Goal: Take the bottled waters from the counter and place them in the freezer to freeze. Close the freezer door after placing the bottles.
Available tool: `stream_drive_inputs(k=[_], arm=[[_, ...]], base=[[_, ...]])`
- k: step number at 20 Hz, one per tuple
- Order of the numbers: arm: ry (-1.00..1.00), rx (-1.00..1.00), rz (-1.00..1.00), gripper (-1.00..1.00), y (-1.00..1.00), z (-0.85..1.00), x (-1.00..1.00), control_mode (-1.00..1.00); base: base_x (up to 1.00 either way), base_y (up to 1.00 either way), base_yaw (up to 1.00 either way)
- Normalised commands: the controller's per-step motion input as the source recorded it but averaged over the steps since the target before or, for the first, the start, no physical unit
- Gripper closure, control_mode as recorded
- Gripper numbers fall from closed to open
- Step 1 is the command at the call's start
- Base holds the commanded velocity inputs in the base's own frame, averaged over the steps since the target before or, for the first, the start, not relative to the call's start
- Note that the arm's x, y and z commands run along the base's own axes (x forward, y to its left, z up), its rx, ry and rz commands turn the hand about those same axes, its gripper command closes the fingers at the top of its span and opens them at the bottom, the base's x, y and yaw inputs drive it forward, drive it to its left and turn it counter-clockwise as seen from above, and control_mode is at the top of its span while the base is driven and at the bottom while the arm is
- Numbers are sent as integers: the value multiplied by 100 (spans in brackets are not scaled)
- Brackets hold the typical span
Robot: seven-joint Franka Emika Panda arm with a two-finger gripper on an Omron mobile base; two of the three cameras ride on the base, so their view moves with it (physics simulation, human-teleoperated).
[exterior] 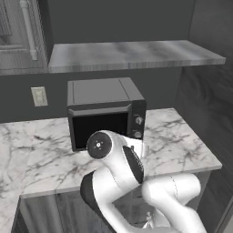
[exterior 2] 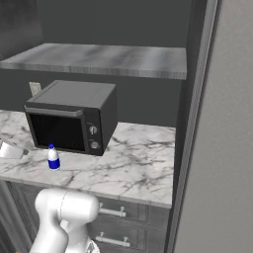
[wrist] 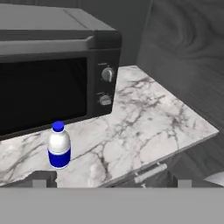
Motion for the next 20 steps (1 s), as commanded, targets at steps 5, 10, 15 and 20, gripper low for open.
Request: stream_drive_inputs(k=[5, 10, 15, 20], arm=[[-21, -23, -35, -100, 68, -71, 32, -100], [-29, -14, -33, -100, 18, -49, 56, -100], [-38, -6, -26, -100, 1, -29, 50, -100], [0, 0, -3, -100, 1, -2, 8, -100]], base=[[0, 0, 0], [0, 0, 0], [0, 0, 0], [0, 0, 0]])
